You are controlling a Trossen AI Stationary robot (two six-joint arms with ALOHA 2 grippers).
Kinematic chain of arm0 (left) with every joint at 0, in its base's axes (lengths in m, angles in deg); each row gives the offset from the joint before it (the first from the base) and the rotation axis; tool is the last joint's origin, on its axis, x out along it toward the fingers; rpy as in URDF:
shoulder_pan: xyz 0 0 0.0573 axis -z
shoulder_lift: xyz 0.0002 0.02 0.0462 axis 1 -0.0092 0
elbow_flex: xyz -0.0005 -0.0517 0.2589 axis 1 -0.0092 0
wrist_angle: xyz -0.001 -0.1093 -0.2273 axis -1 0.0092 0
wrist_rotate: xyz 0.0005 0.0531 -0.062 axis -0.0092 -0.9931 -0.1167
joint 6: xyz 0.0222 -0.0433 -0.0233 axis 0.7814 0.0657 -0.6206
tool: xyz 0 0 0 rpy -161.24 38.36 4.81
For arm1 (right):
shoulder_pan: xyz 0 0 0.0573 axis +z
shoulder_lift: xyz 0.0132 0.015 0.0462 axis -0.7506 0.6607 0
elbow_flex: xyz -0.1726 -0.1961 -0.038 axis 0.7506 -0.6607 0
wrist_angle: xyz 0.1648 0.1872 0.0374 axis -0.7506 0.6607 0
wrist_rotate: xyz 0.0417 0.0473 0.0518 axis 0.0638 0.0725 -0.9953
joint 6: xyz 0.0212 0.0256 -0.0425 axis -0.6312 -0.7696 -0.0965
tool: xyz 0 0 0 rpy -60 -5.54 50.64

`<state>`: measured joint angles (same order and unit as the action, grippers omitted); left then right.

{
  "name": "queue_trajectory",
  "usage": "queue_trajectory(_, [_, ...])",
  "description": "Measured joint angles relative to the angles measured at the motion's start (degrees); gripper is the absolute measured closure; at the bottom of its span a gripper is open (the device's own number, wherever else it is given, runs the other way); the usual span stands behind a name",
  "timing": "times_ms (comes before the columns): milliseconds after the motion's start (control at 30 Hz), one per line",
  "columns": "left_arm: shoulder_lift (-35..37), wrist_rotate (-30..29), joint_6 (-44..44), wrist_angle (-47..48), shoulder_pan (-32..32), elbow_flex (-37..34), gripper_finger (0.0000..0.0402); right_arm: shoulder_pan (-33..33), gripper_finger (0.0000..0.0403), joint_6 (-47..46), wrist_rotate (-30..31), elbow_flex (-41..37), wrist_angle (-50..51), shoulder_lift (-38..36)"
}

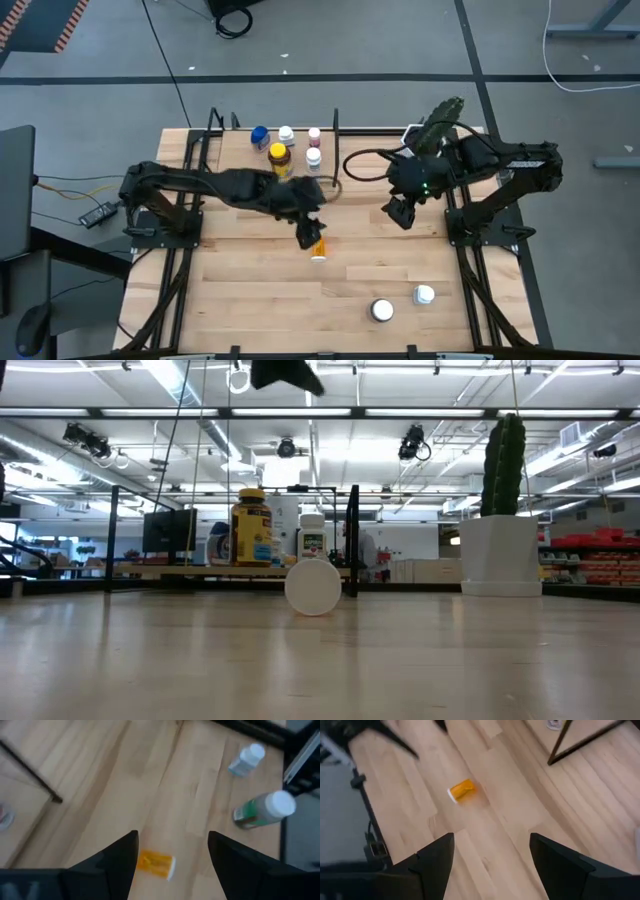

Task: Pick and place medicine bottles onto shelf by color
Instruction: Put the clear pill bottle with white cover on the shelf

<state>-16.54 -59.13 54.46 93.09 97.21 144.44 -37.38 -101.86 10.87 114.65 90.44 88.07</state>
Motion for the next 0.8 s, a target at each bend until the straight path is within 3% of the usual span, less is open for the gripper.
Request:
queue_trajectory(333, [-8.6, -0.1, 39.0, 6.2, 4.5, 0.0, 0.0157, 6.9, 0.0137, -22.2, 7.6, 0.0, -1.6, 0.2])
queue_trajectory(533, [-12.8, -0.2, 43.0, 5.3, 5.3, 0.0, 0.0157, 11.2, 0.0137, -33.8, 10.6, 0.0, -1.6, 1.5])
queue_trajectory(700, [-17.0, -1.2, 55.2, 6.0, 5.3, 0.0, 0.0157, 14.6, 0.0137, -42.0, 10.9, -0.1, -1.7, 4.0])
queue_trajectory(800, [-19.5, -1.4, 57.8, 6.6, 5.2, 0.0, 0.0156, 17.0, 0.0137, -46.8, 10.3, -0.1, -2.3, 5.6])
